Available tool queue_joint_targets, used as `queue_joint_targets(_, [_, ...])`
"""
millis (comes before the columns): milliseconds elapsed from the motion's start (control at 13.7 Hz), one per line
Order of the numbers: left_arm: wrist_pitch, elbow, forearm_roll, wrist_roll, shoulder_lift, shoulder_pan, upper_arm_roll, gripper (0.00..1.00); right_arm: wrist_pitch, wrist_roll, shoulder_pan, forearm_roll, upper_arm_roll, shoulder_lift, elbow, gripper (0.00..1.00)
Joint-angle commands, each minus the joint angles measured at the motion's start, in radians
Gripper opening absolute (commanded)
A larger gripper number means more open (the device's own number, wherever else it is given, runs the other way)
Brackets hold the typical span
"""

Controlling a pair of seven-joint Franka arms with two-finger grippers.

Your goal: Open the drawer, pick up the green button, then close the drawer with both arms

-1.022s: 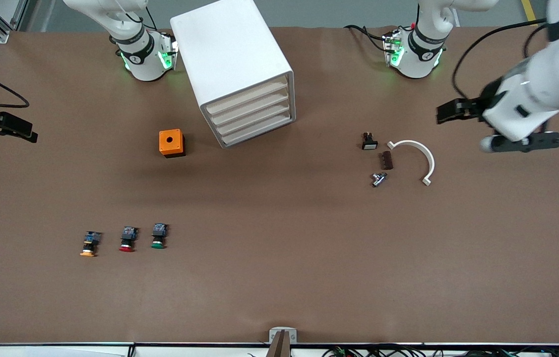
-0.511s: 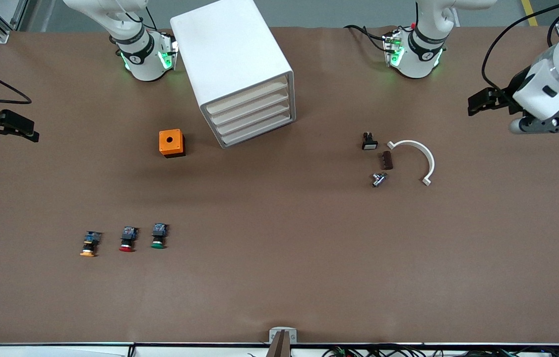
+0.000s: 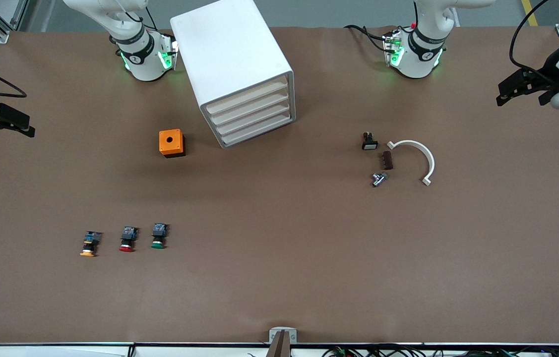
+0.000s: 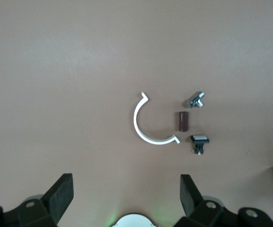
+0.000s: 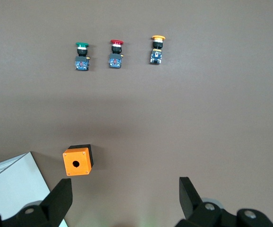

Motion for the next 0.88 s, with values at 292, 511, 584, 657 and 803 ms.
queue_joint_targets(292, [-0.011,0.077,0.022,0.142,0.023,0.051,0.004,0.99,0.078,0.063,0.0,0.013,0.01,-0.128,-0.144,1.0])
queue_joint_targets(511, [-0.017,0.161,0.008,0.14,0.069,0.048,0.001,0.99,0.069,0.063,0.0,0.013,0.01,-0.131,-0.139,1.0])
queue_joint_targets(584, [-0.044,0.196,0.008,0.14,0.086,0.04,0.001,0.99,0.07,0.064,0.0,0.013,0.011,-0.131,-0.138,1.0])
queue_joint_targets(657, [-0.055,0.227,0.008,0.139,0.098,0.036,-0.005,0.99,0.073,0.063,0.0,0.013,0.011,-0.139,-0.138,1.0])
queue_joint_targets(803, [-0.054,0.241,0.008,0.107,0.105,0.036,-0.014,0.99,0.072,0.064,0.0,0.015,0.011,-0.143,-0.132,1.0])
